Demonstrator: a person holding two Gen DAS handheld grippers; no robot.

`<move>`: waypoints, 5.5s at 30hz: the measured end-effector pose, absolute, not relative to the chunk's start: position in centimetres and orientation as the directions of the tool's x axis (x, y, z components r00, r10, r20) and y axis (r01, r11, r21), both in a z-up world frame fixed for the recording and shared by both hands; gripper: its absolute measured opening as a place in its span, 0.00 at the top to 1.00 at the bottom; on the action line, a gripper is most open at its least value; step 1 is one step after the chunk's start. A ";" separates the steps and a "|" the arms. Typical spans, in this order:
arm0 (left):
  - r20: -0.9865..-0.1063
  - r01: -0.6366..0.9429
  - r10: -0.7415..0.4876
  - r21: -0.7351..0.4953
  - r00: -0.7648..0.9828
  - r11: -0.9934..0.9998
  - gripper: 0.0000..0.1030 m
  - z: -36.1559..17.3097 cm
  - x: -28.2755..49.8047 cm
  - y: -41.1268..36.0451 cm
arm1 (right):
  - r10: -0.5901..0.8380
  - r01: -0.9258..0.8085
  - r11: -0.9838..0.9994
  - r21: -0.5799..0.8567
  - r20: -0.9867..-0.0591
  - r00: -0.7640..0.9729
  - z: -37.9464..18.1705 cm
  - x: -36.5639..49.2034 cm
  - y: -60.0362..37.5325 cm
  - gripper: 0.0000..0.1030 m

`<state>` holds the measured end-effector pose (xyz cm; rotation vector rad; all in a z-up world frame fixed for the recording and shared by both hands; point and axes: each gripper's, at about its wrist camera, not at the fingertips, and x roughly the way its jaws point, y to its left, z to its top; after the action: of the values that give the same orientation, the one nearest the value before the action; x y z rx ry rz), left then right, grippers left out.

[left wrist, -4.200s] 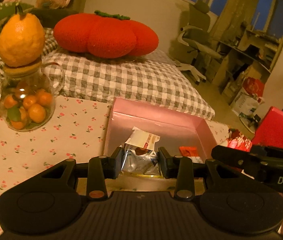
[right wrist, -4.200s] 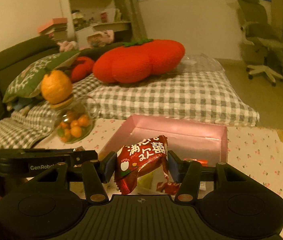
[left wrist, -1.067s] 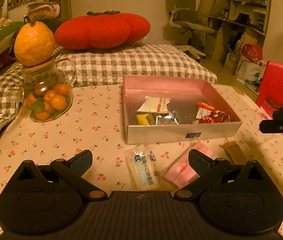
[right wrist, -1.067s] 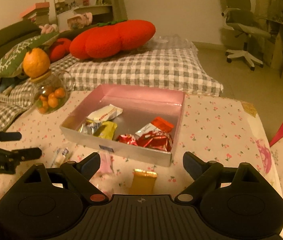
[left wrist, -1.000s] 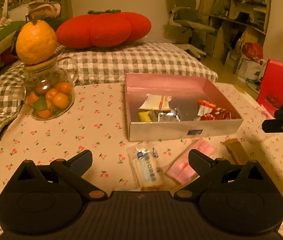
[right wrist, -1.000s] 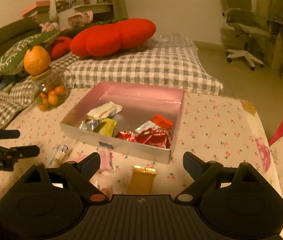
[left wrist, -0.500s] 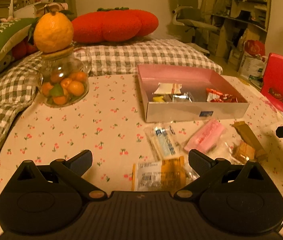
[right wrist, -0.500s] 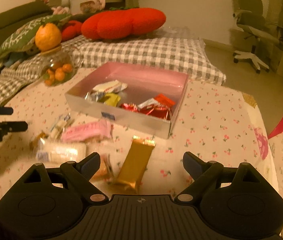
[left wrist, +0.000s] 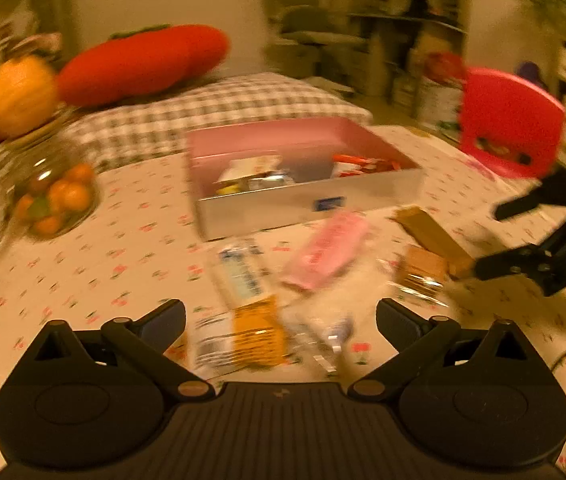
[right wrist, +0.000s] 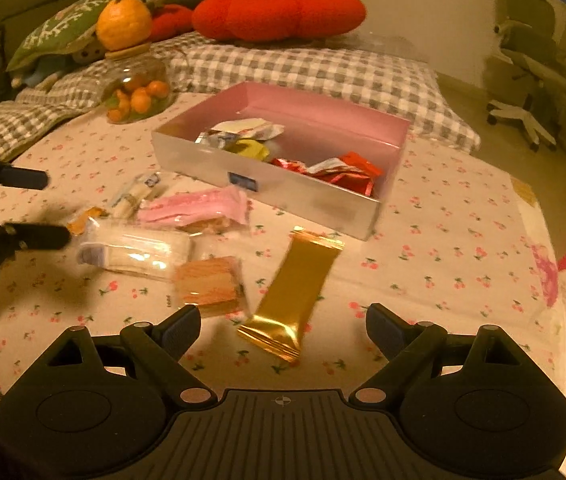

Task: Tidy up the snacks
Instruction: 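Grasp the clear plastic-wrapped packet with the left gripper while the right gripper grasps the wafer packet, then carry both packets into the silver box and open both grippers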

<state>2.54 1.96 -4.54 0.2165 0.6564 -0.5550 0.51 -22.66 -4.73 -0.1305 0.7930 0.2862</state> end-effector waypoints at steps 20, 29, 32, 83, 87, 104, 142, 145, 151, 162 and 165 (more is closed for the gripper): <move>-0.721 0.735 -0.441 0.138 0.534 0.664 0.57 -7.5 3.0 -2.8 | 0.337 -0.499 0.866 -0.017 -0.719 0.608 -6.6 2.7 -18.7 0.34; -0.733 0.744 -0.454 0.105 0.506 0.659 0.67 -7.1 2.5 -1.9 | 0.319 -0.478 0.878 -0.002 -0.742 0.589 -7.2 3.1 -19.2 0.58; -0.740 0.747 -0.458 0.089 0.492 0.659 0.68 -7.1 2.2 -1.4 | 0.321 -0.475 0.880 0.005 -0.744 0.586 -7.2 2.8 -19.5 0.58; -0.709 0.613 -0.510 -0.140 0.486 0.778 0.84 -4.6 3.2 0.3 | 0.372 -0.418 0.902 0.108 -0.684 0.627 -4.1 1.9 -20.9 0.61; -0.694 0.600 -0.520 -0.158 0.498 0.784 0.84 -3.9 3.3 0.5 | 0.377 -0.397 0.908 0.132 -0.669 0.640 -3.4 2.0 -21.4 0.61; -0.684 0.503 -0.488 -0.201 0.542 0.840 0.84 -2.5 4.9 1.5 | 0.366 -0.336 0.925 0.175 -0.643 0.673 -2.0 2.9 -22.2 0.61; -0.650 0.324 -0.437 -0.294 0.622 0.899 0.84 -0.3 11.6 0.2 | 0.335 -0.172 0.934 0.314 -0.597 0.729 1.1 10.1 -22.5 0.60; -0.648 0.308 -0.433 -0.305 0.626 0.901 0.84 -0.4 12.2 0.2 | 0.338 -0.147 0.926 0.347 -0.596 0.728 1.0 10.9 -22.8 0.60; -0.642 0.273 -0.432 -0.337 0.633 0.901 0.84 -0.8 13.7 0.1 | 0.333 -0.075 0.907 0.414 -0.596 0.731 0.3 12.4 -23.9 0.60; -0.617 0.232 -0.397 -0.333 0.680 0.914 0.84 -2.0 16.3 -1.7 | 0.292 0.049 0.881 0.470 -0.622 0.727 -2.1 15.3 -25.3 0.60; -0.607 0.224 -0.361 -0.293 0.708 0.930 0.84 -2.0 16.6 -2.3 | 0.279 0.070 0.881 0.468 -0.633 0.723 -2.8 15.8 -25.4 0.60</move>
<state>16.57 -2.29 -1.98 -0.2039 0.7142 -0.3274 15.83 -25.44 -2.80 0.4912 0.7621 0.1201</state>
